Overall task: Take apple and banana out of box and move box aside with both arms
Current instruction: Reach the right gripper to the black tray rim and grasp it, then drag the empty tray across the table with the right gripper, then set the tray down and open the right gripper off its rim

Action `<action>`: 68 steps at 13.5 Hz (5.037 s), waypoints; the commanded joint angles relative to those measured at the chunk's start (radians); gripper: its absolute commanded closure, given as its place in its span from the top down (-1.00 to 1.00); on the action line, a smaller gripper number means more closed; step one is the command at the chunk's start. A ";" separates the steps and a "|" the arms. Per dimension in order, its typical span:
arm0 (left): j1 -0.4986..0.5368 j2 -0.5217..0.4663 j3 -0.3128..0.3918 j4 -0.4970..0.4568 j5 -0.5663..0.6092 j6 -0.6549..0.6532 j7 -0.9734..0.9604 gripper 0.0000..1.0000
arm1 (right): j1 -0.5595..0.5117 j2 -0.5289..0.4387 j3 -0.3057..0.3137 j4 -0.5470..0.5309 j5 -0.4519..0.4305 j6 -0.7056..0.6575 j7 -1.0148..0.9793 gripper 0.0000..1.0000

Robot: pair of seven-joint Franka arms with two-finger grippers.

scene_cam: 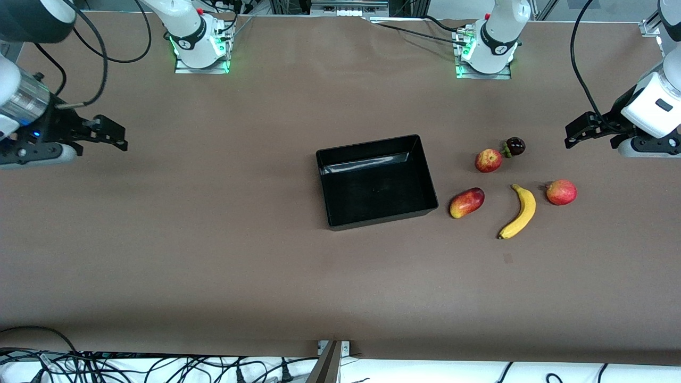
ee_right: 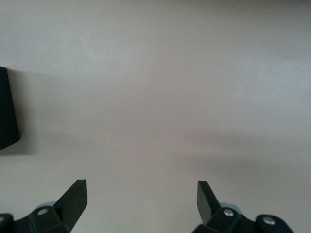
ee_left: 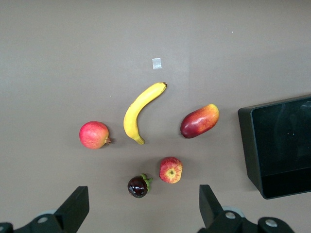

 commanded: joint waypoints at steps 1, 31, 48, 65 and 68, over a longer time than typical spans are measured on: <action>-0.005 0.017 -0.009 0.043 -0.016 -0.027 -0.011 1.00 | 0.084 0.033 -0.001 0.027 0.002 -0.055 0.001 1.00; -0.005 0.018 -0.009 0.048 -0.016 -0.042 -0.012 1.00 | 0.558 0.501 0.014 0.038 0.018 0.543 0.490 -1.00; -0.008 0.031 -0.046 0.100 -0.013 -0.104 -0.008 1.00 | -0.201 0.280 -0.033 -0.082 0.142 0.215 -0.309 -1.00; -0.016 0.040 -0.063 0.118 -0.015 -0.144 -0.009 1.00 | -0.192 0.229 -0.075 -0.314 0.248 0.546 -0.424 1.00; -0.017 0.040 -0.063 0.118 -0.015 -0.144 -0.009 1.00 | -0.134 0.228 -0.073 -0.139 0.188 0.382 -0.383 1.00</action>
